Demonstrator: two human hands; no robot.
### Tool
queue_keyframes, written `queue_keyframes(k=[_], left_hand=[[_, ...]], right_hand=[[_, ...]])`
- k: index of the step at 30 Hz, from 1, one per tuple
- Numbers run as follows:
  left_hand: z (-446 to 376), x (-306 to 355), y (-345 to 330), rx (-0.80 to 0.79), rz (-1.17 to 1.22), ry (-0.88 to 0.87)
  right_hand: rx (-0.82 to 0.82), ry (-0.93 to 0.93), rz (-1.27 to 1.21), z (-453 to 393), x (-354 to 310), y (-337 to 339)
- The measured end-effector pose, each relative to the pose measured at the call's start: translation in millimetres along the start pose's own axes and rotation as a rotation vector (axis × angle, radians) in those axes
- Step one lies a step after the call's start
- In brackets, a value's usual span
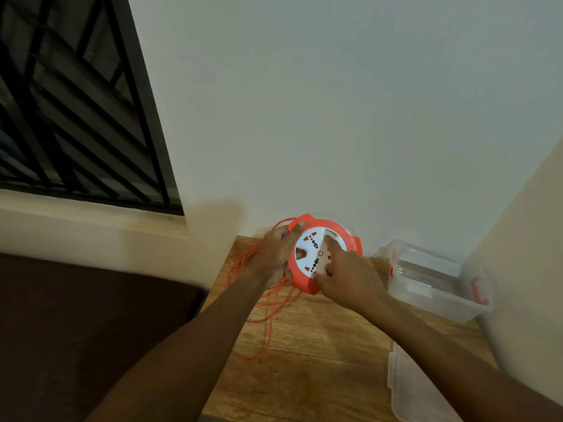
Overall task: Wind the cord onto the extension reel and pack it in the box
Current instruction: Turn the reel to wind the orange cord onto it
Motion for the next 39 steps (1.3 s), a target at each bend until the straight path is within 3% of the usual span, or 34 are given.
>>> queue_keyframes(k=[5, 9, 18, 29, 39], left_hand=[[-1.7, 11.5, -6.0, -0.014, -0.1, -0.007], [-0.9, 12.3, -9.9, -0.063, -0.19, 0.002], [-0.1, 4.2, -23.4, -0.128, -0.343, 0.018], [-8.9, 13.6, -12.7, -0.023, -0.568, -0.02], [-10.5, 19.7, -24.0, 0.008, -0.529, -0.044]], right_hand=[[0.044, 0.328, 0.4, 4.5, -8.4, 15.2], [-0.095, 0.57, 0.493, 5.5, -5.4, 9.1], [-0.244, 0.884, 0.712, 17.0, -18.0, -3.2], [-0.41, 0.756, 0.822, 8.4, -13.4, -10.6], [-0.215, 0.518, 0.775, -3.2, -8.7, -7.5]])
Point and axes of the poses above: each hand's wrist, its own z-axis away from the middle knuckle, its own y-axis out of the back of the hand, x = y × z, the point moved 6 cm from there along -z, towards the middle knuckle, and after that the axes turned 12 degrees about y, right-handed, at the moved point
